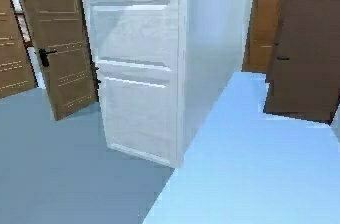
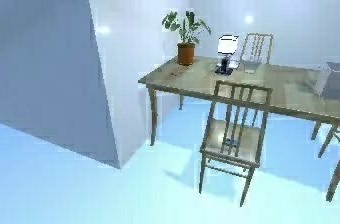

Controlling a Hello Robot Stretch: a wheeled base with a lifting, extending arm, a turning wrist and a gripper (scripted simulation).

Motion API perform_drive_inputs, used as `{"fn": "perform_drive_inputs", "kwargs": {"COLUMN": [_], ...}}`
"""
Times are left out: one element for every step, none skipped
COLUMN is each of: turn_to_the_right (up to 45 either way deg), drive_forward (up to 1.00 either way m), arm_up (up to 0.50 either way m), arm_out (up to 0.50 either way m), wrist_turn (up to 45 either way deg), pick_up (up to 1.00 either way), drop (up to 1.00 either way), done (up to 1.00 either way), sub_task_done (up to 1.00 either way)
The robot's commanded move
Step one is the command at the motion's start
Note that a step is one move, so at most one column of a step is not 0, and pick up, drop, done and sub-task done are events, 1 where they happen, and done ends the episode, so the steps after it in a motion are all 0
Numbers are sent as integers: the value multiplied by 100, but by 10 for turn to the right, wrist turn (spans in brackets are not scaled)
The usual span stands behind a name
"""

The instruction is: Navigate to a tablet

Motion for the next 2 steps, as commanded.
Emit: {"fn": "perform_drive_inputs", "kwargs": {"turn_to_the_right": [0,-450], "drive_forward": [60,0], "arm_up": [0,0], "arm_out": [0,0], "wrist_turn": [0,0], "pick_up": [0,0], "drop": [0,0], "done": [0,0], "sub_task_done": [0,0]}}
